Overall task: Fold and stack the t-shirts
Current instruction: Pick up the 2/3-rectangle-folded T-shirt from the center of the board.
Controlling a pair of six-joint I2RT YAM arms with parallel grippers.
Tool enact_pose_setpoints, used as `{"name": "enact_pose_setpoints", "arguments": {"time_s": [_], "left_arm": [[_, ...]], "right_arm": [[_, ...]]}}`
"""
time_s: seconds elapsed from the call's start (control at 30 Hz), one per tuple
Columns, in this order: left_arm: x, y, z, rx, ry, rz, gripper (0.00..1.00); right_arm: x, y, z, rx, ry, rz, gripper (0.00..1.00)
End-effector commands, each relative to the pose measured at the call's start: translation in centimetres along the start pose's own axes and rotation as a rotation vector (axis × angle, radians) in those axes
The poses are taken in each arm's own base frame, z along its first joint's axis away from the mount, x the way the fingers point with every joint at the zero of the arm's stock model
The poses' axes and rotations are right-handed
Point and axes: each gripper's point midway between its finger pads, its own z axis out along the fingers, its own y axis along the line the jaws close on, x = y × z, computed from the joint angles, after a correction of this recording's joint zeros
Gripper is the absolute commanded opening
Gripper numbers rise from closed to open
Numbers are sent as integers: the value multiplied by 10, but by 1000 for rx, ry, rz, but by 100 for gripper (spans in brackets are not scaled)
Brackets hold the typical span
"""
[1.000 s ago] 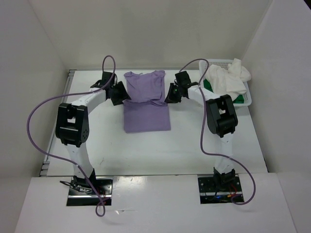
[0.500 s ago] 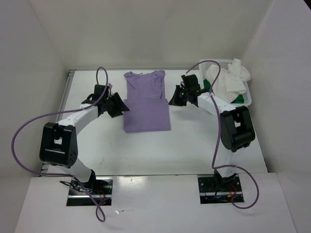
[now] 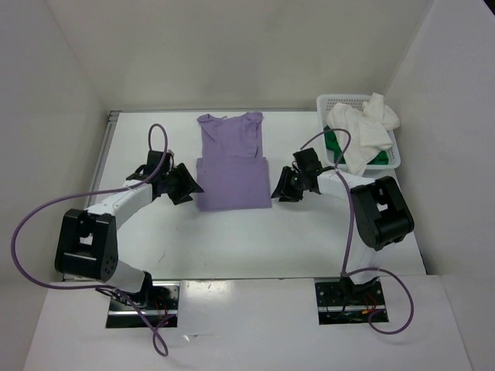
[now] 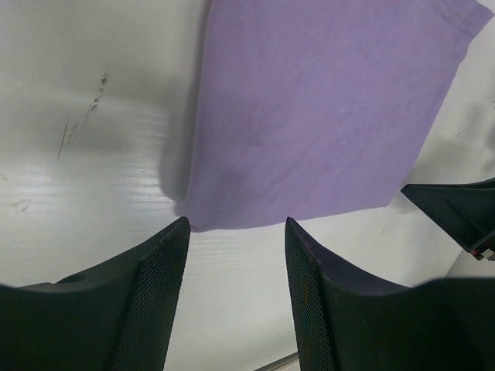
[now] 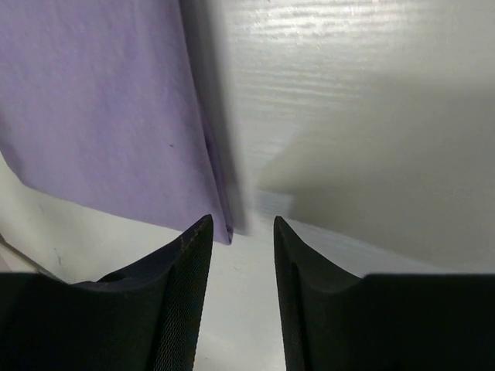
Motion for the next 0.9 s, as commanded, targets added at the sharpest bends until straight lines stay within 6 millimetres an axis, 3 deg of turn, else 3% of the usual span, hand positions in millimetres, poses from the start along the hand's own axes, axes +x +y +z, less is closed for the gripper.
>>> {"name": "enact_pose_setpoints", "arguments": {"time_s": [0.0, 0.3, 0.43, 0.87], "left_arm": [[1, 2, 6, 14, -2, -25, 60], [12, 12, 19, 13, 25, -42, 61], [22, 16, 27, 18, 70, -61, 61], [37, 39, 46, -33, 108, -82, 54]], "right_arm": [[-4, 16, -4, -81, -45, -1, 43], [17, 33, -12, -187, -12, -10, 50], [31, 30, -3, -171, 30, -14, 51], [25, 25, 16, -157, 20, 7, 44]]}}
